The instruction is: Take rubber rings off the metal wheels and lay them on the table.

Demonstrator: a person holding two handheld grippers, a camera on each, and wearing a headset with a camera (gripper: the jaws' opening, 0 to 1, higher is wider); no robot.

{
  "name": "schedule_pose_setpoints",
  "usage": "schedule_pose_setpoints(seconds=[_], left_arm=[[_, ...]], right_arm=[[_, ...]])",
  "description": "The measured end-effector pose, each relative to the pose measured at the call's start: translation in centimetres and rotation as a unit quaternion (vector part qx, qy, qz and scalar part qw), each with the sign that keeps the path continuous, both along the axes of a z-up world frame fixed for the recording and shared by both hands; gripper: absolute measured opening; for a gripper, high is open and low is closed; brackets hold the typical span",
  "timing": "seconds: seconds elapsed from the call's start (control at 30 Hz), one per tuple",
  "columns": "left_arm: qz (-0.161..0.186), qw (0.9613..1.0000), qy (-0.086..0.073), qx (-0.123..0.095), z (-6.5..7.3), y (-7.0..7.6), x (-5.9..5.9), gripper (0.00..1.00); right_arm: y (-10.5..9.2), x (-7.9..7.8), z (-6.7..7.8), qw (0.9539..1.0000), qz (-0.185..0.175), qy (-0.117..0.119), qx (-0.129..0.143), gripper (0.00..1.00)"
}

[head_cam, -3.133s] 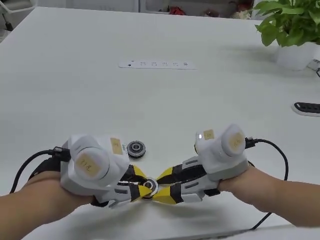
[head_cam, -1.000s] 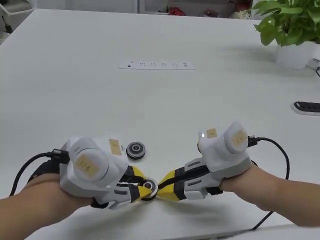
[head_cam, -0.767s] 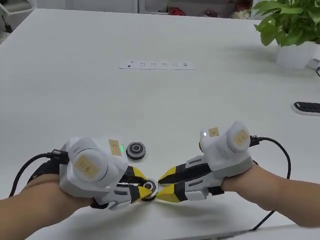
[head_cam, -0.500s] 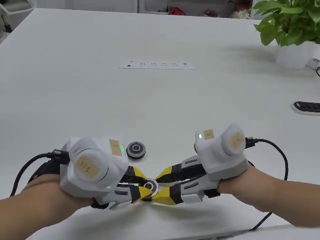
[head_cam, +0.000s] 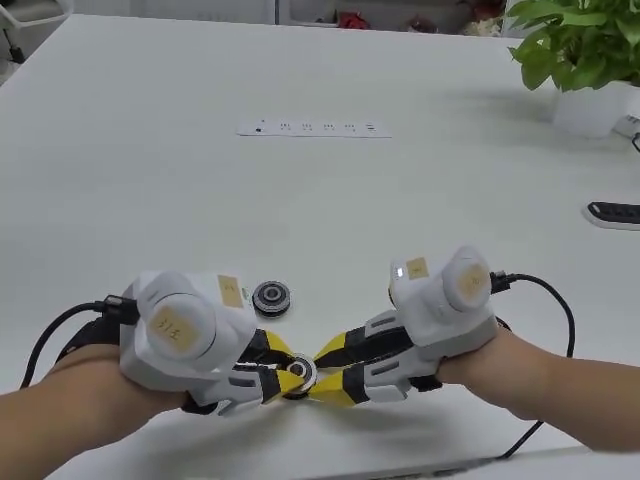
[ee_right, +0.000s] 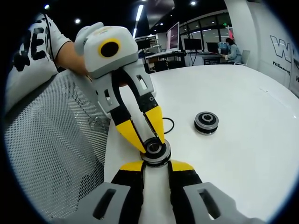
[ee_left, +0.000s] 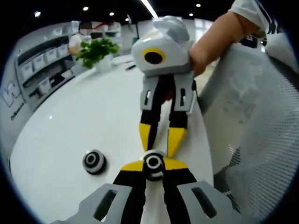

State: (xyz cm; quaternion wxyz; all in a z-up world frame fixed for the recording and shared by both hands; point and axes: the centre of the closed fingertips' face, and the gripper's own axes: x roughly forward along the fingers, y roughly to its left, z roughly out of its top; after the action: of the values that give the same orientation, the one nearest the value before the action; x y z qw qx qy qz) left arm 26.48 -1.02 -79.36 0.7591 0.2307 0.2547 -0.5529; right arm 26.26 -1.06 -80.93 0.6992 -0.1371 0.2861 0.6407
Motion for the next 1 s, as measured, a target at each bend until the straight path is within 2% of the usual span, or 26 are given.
schedule_pose_setpoints(seconds=[0.47, 0.5, 0.53, 0.57, 0.67, 0.8, 1.0], left_arm=[[0.001, 1.0000, 0.000, 0.000, -0.1, 0.0, 0.1, 0.13], [0.001, 1.0000, 0.000, 0.000, -0.2, 0.0, 0.2, 0.13], [0.001, 1.0000, 0.000, 0.000, -0.2, 0.0, 0.2, 0.13], [0.001, 1.0000, 0.000, -0.001, -0.2, 0.0, 0.2, 0.13], [0.001, 1.0000, 0.000, 0.000, -0.2, -0.1, 0.2, 0.13], [0.000, 1.0000, -0.001, 0.001, -0.2, -0.1, 0.1, 0.13], [-0.003, 1.0000, -0.004, 0.003, -0.2, -0.1, 0.1, 0.13]], right_arm=[[-0.2, 0.0, 0.0, 0.9999, 0.006, -0.006, -0.010, 0.12], [-0.7, 0.2, -0.3, 0.9991, 0.022, -0.024, -0.025, 0.08], [-0.8, 0.4, 0.0, 0.9999, 0.003, -0.010, -0.014, 0.02], [-0.8, 0.5, -0.2, 0.9998, -0.006, -0.001, -0.016, 0.01], [-0.5, 0.5, -0.3, 0.9999, 0.001, -0.002, -0.014, 0.01], [-0.5, 0.7, -0.4, 0.9998, -0.007, 0.010, -0.015, 0.00], [-0.6, 1.0, -0.4, 0.9971, -0.049, 0.059, -0.002, 0.00]])
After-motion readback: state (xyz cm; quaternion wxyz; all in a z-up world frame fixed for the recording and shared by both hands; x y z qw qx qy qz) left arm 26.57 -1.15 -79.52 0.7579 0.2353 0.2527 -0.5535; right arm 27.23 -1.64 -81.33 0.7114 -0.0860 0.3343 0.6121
